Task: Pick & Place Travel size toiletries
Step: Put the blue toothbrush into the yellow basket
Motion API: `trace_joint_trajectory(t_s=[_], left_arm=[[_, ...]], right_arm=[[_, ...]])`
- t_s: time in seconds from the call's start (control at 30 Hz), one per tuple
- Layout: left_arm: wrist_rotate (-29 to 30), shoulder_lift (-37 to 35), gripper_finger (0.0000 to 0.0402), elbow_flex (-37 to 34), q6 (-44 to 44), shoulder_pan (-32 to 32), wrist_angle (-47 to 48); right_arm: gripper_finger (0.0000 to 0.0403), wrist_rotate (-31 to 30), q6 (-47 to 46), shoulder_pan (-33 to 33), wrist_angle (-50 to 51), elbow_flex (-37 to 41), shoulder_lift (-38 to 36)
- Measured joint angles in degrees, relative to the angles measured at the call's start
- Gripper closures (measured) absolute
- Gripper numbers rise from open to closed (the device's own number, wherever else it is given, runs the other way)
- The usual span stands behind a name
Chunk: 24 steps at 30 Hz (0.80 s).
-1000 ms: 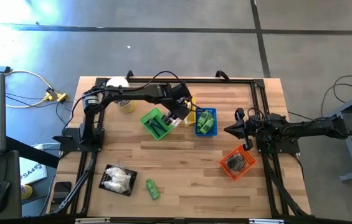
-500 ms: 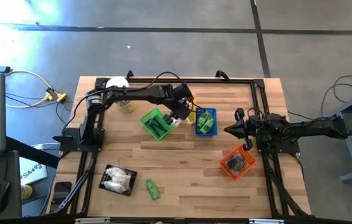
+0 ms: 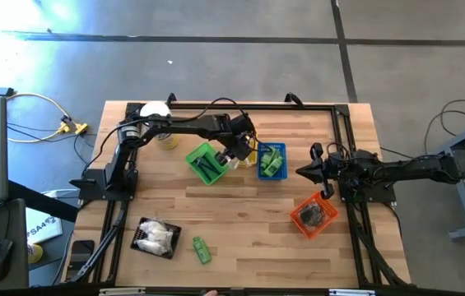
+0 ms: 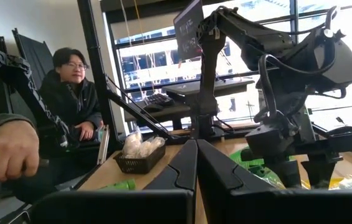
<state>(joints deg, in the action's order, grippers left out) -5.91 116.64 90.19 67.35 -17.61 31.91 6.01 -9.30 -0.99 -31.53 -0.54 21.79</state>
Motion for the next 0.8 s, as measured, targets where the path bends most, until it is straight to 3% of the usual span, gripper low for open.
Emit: trace_joint_trajectory(t_s=[0.27,0.43,0.53,0.8], left_arm=[[0.02,-0.67,0.0386,0.07,-0.09,0.00,-0.89],[0.02,-0.82,0.0376,0.05,-0.73,0.04,-1.36],[-0.59,-2.26,0.0389,-0.03,-1.61,0.25,-2.52],[-9.16,-6.34,0.0393,0.02,-7.82,0.92,-9.13]], right_arm=[[0.0401,-0.03,0.07,0.00,-0.06,0.00,-0.01],[0.0401,-0.03,0.07,0.00,-0.09,0.00,-0.01],[0.0401,-0.05,0.07,0.00,-0.11,0.00,-0.01],[0.0401,-0.05,-0.03,0.00,-0.45,0.02,-0.01]])
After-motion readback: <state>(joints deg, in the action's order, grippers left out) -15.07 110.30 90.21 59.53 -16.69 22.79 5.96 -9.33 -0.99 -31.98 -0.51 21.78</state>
